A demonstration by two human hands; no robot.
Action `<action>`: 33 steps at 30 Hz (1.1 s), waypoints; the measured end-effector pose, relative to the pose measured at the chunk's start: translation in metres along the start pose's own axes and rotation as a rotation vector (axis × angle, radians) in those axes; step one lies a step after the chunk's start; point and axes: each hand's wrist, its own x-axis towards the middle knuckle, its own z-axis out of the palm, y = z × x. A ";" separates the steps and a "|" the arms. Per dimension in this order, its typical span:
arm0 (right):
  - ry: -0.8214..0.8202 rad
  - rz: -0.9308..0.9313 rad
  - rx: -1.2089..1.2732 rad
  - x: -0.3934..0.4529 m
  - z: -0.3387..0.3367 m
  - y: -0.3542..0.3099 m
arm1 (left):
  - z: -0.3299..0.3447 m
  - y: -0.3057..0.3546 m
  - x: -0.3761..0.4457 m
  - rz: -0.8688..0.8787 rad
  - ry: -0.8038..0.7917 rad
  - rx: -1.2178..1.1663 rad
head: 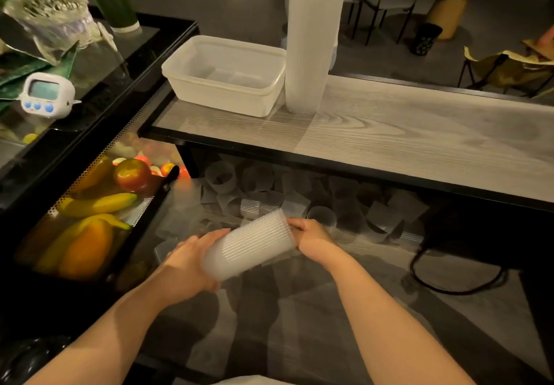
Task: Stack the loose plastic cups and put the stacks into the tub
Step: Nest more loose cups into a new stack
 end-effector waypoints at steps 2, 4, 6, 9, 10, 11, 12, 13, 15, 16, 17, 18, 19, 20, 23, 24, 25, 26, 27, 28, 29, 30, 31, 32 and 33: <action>0.165 -0.028 0.040 0.006 -0.002 -0.004 | 0.002 -0.002 -0.002 -0.008 0.023 -0.011; 0.287 -0.007 0.059 0.011 -0.005 -0.006 | 0.003 -0.004 -0.006 -0.024 0.055 -0.026; 0.264 0.012 0.008 0.018 -0.008 -0.006 | 0.002 -0.007 -0.012 -0.031 0.059 -0.025; 0.166 0.117 0.353 0.027 -0.008 -0.012 | 0.000 -0.010 -0.023 -0.036 0.089 -0.029; 0.136 0.171 0.528 0.030 -0.009 -0.012 | 0.001 -0.011 -0.027 -0.035 0.098 -0.017; 0.129 0.211 0.666 0.033 -0.010 -0.012 | 0.000 -0.012 -0.030 -0.039 0.103 -0.006; 0.134 0.229 0.744 0.035 -0.011 -0.010 | 0.000 -0.013 -0.034 -0.047 0.108 -0.005; 0.137 0.235 0.780 0.036 -0.012 -0.008 | 0.000 -0.015 -0.037 -0.054 0.116 -0.009; 0.147 0.219 0.783 0.033 -0.013 -0.005 | 0.000 -0.018 -0.042 -0.069 0.124 -0.026; 0.152 0.210 0.783 0.029 -0.014 -0.004 | 0.001 -0.019 -0.045 -0.077 0.126 -0.034; 0.150 0.208 0.791 0.025 -0.015 -0.003 | 0.002 -0.020 -0.047 -0.088 0.124 -0.033; 0.146 0.212 0.804 0.020 -0.016 -0.002 | 0.003 -0.021 -0.048 -0.093 0.121 -0.025; 0.141 0.215 0.822 0.015 -0.018 -0.001 | 0.005 -0.021 -0.049 -0.098 0.120 -0.019; 0.137 0.213 0.840 0.011 -0.019 0.000 | 0.006 -0.021 -0.049 -0.099 0.122 -0.016; 0.158 0.174 0.831 0.000 -0.024 0.002 | 0.008 -0.013 -0.050 -0.088 0.124 -0.022; 0.174 0.158 0.804 -0.004 -0.025 0.002 | 0.008 -0.011 -0.050 -0.080 0.128 -0.021; 0.186 0.144 0.778 -0.007 -0.027 0.001 | 0.008 -0.008 -0.050 -0.073 0.134 -0.022; 0.192 0.138 0.763 -0.010 -0.029 -0.001 | 0.009 -0.007 -0.049 -0.067 0.139 -0.022; 0.181 0.140 0.756 -0.012 -0.032 -0.001 | 0.010 -0.006 -0.050 -0.062 0.140 -0.026; 0.142 0.144 0.756 -0.016 -0.034 -0.003 | 0.011 -0.005 -0.050 -0.062 0.145 -0.037; 0.089 0.150 0.759 -0.019 -0.036 -0.005 | 0.011 -0.003 -0.050 -0.063 0.152 -0.050; 0.036 0.157 0.756 -0.024 -0.038 -0.006 | 0.013 -0.002 -0.050 -0.060 0.155 -0.056; -0.006 0.163 0.755 -0.028 -0.039 -0.006 | 0.014 0.000 -0.050 -0.052 0.154 -0.059; -0.042 0.168 0.775 -0.032 -0.040 -0.007 | 0.016 0.002 -0.051 -0.044 0.148 -0.064; -0.074 0.169 0.810 -0.036 -0.040 -0.006 | 0.017 0.003 -0.052 -0.027 0.146 -0.069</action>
